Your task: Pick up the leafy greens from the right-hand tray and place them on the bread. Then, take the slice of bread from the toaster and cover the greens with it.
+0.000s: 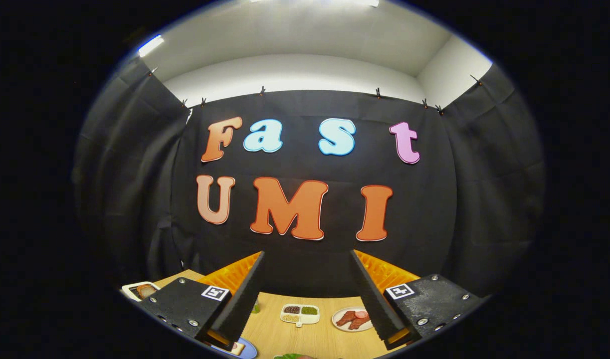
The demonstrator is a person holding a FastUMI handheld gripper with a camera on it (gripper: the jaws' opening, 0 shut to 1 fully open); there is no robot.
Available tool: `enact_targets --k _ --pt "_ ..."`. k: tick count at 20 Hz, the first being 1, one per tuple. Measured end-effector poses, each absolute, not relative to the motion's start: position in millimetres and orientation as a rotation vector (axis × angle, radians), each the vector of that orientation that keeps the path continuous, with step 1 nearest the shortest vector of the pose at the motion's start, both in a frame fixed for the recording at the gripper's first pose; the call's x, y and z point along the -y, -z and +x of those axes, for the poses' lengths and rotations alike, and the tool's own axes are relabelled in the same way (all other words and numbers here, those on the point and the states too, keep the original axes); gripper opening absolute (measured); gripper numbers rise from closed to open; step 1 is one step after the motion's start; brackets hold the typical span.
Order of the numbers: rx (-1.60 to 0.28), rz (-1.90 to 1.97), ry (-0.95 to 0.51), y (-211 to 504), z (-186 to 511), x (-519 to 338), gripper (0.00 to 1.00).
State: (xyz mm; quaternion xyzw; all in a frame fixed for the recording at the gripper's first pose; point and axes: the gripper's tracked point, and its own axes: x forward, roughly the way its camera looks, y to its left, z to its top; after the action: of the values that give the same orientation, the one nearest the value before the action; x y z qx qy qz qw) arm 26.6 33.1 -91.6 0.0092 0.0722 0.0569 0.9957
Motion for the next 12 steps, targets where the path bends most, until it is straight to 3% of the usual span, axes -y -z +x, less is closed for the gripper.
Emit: enact_targets --k 12 --pt "-0.678 0.097 -0.151 275 0 -39 0.99"
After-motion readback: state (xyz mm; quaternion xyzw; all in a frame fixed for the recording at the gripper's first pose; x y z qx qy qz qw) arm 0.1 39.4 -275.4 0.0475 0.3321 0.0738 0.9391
